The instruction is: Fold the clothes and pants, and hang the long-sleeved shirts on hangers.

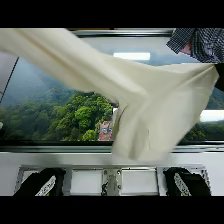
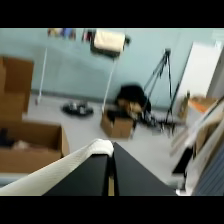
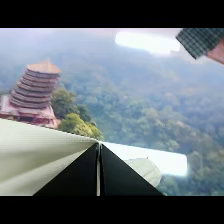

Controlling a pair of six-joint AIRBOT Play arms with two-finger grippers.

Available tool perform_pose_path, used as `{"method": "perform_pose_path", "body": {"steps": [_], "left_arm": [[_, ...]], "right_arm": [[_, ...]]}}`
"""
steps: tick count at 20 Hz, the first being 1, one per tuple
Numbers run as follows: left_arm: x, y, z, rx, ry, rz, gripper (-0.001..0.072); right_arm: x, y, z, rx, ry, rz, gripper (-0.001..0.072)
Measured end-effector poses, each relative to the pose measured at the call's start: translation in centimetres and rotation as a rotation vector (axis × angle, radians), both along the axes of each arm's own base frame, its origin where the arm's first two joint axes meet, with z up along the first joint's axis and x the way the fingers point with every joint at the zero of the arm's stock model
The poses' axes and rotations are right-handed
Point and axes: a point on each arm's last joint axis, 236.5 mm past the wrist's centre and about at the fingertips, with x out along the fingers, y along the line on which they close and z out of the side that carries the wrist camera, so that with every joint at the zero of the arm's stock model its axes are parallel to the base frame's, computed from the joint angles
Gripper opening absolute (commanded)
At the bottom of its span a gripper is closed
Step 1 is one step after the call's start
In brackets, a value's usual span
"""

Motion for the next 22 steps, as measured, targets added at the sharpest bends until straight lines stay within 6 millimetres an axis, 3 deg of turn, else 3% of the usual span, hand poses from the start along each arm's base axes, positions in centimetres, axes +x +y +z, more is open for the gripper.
{"method": "perform_pose_path", "body": {"steps": [4,5,6,7,9,11,13,16,19,22], "left_arm": [[12.8,-5.3,-11.3,0.03,0.243,-0.079,0.0019],[15.8,-7.1,-15.2,0.045,0.31,-0.099,0.0326],[18.2,-8.8,-19.1,0.057,0.373,-0.119,0.064],[20.0,-10.2,-22.6,0.066,0.431,-0.136,0.0686],[22.3,-12.3,-29.0,0.071,0.545,-0.158,0.0687],[23.0,-12.7,-34.0,0.075,0.664,-0.16,0.0687],[22.4,-12.4,-37.7,0.096,0.79,-0.16,0.0687],[18.2,-12.3,-44.3,0.173,1.032,-0.2,0.0687],[10.9,-14.6,-50.4,0.215,1.256,-0.342,0.0687],[1.9,-17.7,-55.6,0.19,1.465,-0.495,0.0687]], "right_arm": [[5.8,-4.6,-7.5,-0.029,0.208,-0.139,0.0042],[7.1,-5.8,-9.4,-0.025,0.246,-0.17,0.0182],[8.6,-7.1,-11.3,-0.023,0.276,-0.206,0.0492],[9.8,-8.3,-13.0,-0.009,0.304,-0.24,0.0613],[11.5,-10.7,-15.9,0.018,0.34,-0.305,0.061],[12.0,-12.8,-17.2,0.042,0.351,-0.361,0.061],[11.6,-14.9,-17.6,0.056,0.357,-0.413,0.061],[9.3,-16.7,-18.4,0.064,0.399,-0.462,0.061],[6.6,-16.8,-19.9,0.068,0.454,-0.477,0.061],[4.5,-16.1,-21.6,0.084,0.501,-0.478,0.061]]}}
